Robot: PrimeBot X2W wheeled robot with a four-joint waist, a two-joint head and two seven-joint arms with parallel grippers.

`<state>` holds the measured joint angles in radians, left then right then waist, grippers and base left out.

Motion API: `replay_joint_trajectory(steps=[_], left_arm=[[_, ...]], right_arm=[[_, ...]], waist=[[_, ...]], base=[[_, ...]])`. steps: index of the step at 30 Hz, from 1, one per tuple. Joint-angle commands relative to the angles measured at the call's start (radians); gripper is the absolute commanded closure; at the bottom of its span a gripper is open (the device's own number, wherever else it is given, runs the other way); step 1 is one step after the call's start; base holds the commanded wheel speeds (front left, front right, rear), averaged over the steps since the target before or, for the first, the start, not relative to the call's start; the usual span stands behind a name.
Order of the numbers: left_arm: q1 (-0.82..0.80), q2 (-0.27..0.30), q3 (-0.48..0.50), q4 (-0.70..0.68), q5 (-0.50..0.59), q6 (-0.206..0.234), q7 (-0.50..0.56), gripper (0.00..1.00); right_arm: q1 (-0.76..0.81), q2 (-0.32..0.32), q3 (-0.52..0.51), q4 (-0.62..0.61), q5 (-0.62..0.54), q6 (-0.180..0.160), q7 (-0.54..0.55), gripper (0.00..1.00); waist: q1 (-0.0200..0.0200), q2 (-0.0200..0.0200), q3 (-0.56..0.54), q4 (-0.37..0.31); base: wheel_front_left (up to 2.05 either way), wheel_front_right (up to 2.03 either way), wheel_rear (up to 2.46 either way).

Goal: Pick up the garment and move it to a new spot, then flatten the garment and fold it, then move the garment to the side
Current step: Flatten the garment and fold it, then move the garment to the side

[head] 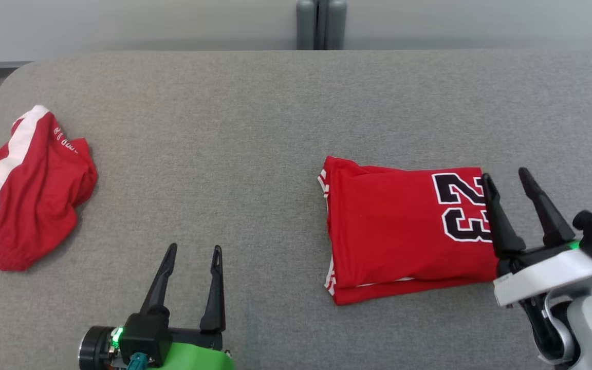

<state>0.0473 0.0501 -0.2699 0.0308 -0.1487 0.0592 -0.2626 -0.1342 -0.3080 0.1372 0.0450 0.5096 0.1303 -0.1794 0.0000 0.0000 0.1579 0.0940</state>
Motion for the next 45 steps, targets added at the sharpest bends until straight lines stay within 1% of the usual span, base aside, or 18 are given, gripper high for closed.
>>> replay_joint_trajectory(steps=[1, 3, 5, 8, 10, 13, 15, 20, 28, 45], left_arm=[[0.020, 0.001, 0.017, -0.006, -0.001, 0.005, -0.003, 0.00], [0.032, 0.001, 0.035, -0.012, 0.012, 0.008, -0.003, 0.00], [0.043, 0.001, 0.054, -0.016, 0.021, 0.007, -0.003, 0.00], [0.063, 0.001, 0.079, -0.030, 0.019, 0.002, -0.003, 0.00], [0.078, 0.001, 0.088, -0.043, 0.012, -0.016, -0.003, 0.00], [0.110, 0.002, 0.105, -0.050, 0.008, -0.033, -0.003, 0.00], [0.125, 0.001, 0.113, -0.054, 0.025, -0.042, -0.003, 0.00], [0.162, 0.001, 0.121, -0.057, 0.031, -0.049, -0.003, 0.00], [0.185, 0.001, 0.121, -0.041, 0.040, -0.041, -0.003, 0.00], [0.189, 0.001, 0.113, -0.029, 0.050, -0.033, -0.003, 0.00]], right_arm=[[0.014, -0.001, 0.013, 0.050, -0.035, 0.000, -0.046, 0.00], [0.015, 0.003, 0.026, 0.097, -0.087, 0.000, -0.076, 0.00], [0.011, 0.036, 0.008, 0.118, -0.127, 0.000, -0.086, 0.00], [0.042, 0.084, -0.036, 0.070, -0.205, 0.000, -0.086, 0.00], [0.072, 0.118, -0.064, 0.036, -0.245, 0.000, -0.086, 0.00], [0.125, 0.153, -0.069, 0.010, -0.290, 0.000, -0.086, 0.00], [0.153, 0.169, -0.068, -0.001, -0.305, 0.000, -0.086, 0.00], [0.211, 0.188, -0.050, -0.004, -0.324, 0.000, -0.087, 0.00], [0.246, 0.213, -0.035, -0.001, -0.321, 0.000, -0.087, 0.00], [0.250, 0.208, -0.030, -0.006, -0.312, 0.000, -0.087, 0.00]], waist=[[0.0000, 0.0000, -0.054, -0.057], [0.0000, 0.0000, -0.070, -0.072], [0.0000, 0.0000, -0.082, -0.086], [0.0000, 0.0000, -0.103, -0.099], [0.0000, 0.0000, -0.120, -0.102], [0.0000, 0.0000, -0.140, -0.105], [0.0000, 0.0000, -0.150, -0.107], [0.0000, 0.0000, -0.174, -0.106], [0.0000, 0.0000, -0.197, -0.104], [0.0000, 0.0000, -0.205, -0.099]], base=[[0.00, 0.00, 0.00], [0.00, 0.00, 0.00], [0.00, 0.00, 0.00], [0.00, 0.00, 0.00], [0.00, 0.00, 0.00], [0.00, 0.00, 0.00], [0.00, 0.00, 0.00], [0.00, 0.00, 0.00], [0.00, 0.00, 0.00], [0.00, 0.00, 0.00]])
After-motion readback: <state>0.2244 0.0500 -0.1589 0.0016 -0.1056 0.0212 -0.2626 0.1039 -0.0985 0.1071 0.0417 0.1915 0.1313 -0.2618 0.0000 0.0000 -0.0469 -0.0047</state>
